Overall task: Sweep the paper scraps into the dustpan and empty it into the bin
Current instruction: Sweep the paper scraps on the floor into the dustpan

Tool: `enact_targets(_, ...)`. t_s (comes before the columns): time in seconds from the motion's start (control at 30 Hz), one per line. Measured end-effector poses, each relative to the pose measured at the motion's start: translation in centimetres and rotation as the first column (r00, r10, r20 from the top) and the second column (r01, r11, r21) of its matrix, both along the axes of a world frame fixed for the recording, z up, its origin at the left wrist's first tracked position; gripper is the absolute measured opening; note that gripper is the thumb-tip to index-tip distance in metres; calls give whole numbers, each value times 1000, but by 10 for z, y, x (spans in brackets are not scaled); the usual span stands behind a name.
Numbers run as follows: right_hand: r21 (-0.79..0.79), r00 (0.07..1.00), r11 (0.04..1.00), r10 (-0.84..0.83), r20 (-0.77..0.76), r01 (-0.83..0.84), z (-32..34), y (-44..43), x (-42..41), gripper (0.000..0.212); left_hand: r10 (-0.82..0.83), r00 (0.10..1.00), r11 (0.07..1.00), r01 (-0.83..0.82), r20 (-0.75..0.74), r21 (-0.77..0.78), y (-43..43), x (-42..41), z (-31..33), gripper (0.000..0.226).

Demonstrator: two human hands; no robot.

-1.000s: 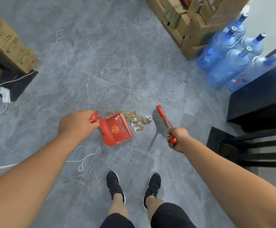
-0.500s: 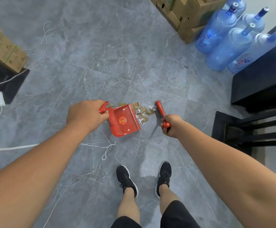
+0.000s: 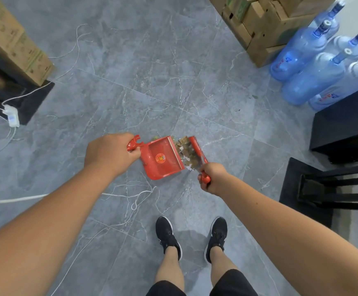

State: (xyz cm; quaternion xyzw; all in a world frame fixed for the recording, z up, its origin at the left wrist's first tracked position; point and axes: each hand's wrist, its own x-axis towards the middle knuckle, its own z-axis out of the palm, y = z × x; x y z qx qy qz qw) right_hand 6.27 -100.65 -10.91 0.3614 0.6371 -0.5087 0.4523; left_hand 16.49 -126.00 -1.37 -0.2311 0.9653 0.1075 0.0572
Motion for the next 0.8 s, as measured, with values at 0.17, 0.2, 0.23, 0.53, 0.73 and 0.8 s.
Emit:
enact_targets(0.17, 12, 999, 1000, -7, -41, 7, 12, -28, 0, 17, 25, 1000, 1000, -25, 8, -8, -22, 14, -10, 26)
enact_targets(0.2, 8, 999, 1000, -2, -48, 2, 15, -35, 1, 16, 27, 1000, 1000, -27, 8, -1, -25, 16, -11, 26)
enact_targets(0.23, -2, 999, 1000, -1, -54, 1, 18, -42, 1, 15, 28, 1000, 1000, -28, 6, 4, -27, 18, -11, 26)
enact_targets(0.53, -205, 1000, 979, 1, -20, -5, 57, -94, -24, 15, 68, 998, 997, -69, 16, 30, -41, 46, -25, 23)
enact_targets(0.73, -360, 995, 932, 71, 71, -41, 47, -133, -37, 15, 84, 996, 994, -83, -6, 64, -44, 59, -32, 23)
enact_targets(0.8, -392, 993, 919, 72, 94, -30, 42, -146, -36, 15, 99, 995, 993, -98, -5, 64, -46, 64, -33, 25)
